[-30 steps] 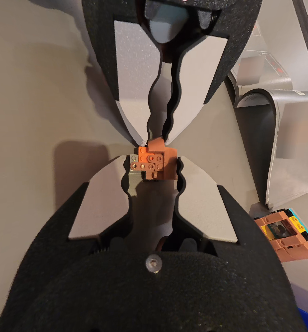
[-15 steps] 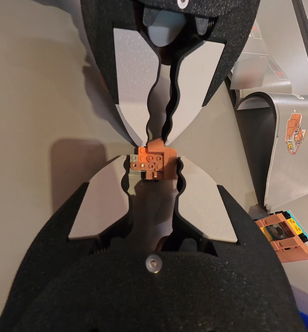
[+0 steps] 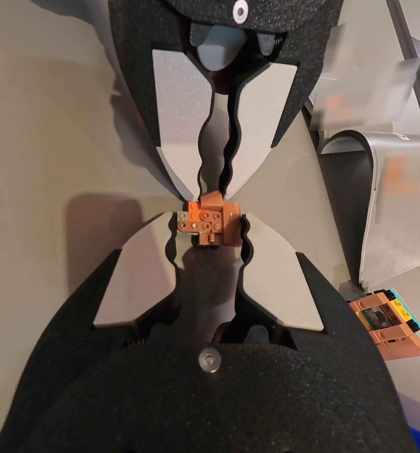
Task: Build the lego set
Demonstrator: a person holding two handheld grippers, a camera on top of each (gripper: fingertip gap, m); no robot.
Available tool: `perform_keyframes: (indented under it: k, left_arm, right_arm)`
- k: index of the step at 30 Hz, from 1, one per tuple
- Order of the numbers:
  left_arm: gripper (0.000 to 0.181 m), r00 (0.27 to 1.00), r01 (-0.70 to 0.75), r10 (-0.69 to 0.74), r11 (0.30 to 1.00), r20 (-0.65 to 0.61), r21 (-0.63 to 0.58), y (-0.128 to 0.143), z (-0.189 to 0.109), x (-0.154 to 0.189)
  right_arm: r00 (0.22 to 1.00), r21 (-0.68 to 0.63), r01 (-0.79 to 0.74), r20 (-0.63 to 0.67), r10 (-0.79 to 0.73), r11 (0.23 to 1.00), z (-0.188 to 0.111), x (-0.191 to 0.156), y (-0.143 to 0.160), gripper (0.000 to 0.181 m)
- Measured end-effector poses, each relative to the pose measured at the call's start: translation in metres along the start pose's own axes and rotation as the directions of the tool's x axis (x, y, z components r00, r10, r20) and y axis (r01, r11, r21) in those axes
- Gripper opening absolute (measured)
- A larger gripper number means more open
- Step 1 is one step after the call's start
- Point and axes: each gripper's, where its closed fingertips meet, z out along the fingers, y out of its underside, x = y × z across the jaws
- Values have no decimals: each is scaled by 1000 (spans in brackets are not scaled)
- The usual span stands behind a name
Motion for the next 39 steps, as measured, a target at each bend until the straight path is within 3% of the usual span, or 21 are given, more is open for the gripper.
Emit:
perform_keyframes:
  k: [15,21,27,33,39]
  left_arm:
    - [28,999,49,-48,997,-26,56,5,-4,-1]
    - [30,995,-85,77,985,62,151,6,-13,-3]
    - [18,961,-240,211,959,181,154,6,-12,-2]
    - [0,945,-283,237,937,224,205,-7,-17,-1]
    - [0,936,-307,260,933,236,190,-7,-13,0]
  right_arm:
    - [1000,24,15,-11,-15,1000,0,0,-3,50]
    - [1000,40,-19,8,18,999,0,0,-2,50]
    - [998,44,-61,30,59,997,1,1,-2,50]
    - [998,38,-60,24,59,997,2,2,-3,51]
    - [998,40,-59,24,58,997,3,2,-4,50]
